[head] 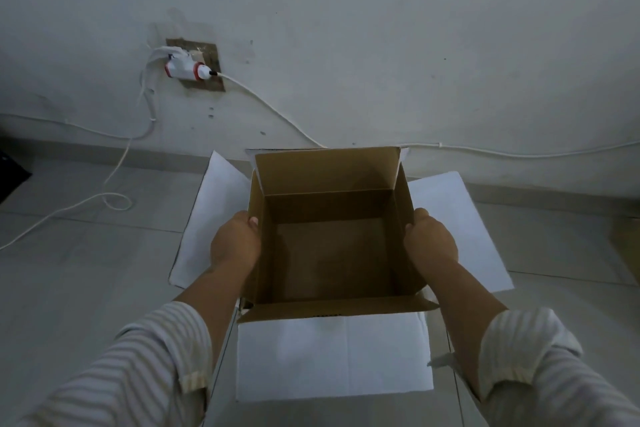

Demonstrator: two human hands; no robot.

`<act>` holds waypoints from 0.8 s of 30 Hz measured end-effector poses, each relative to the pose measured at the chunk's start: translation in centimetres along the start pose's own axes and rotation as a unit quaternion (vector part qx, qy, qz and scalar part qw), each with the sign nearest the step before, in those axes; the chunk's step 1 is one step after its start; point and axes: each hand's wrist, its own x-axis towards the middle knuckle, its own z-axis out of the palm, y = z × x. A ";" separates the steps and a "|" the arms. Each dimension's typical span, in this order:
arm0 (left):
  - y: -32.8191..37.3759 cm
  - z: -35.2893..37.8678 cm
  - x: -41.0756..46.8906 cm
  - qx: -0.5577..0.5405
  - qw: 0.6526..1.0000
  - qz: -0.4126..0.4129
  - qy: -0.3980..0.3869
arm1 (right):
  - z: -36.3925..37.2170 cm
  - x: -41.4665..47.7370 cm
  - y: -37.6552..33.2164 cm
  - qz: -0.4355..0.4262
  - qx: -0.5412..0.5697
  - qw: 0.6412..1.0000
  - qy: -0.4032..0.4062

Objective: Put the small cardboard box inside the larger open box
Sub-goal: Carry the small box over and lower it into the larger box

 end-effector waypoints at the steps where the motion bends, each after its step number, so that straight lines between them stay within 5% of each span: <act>1: -0.6 1.0 0.1 -0.003 1.000 0.000 0.000 | 1.0 0.2 0.4 0.000 -0.004 1.000 -0.001; 16: -4.6 10.3 -0.7 -0.037 0.996 0.062 -0.062 | 10.4 -0.6 4.5 -0.043 -0.006 0.999 0.006; 24: -5.2 11.5 -5.6 0.096 0.979 0.181 -0.025 | 11.8 -4.5 7.1 -0.108 -0.066 0.992 0.023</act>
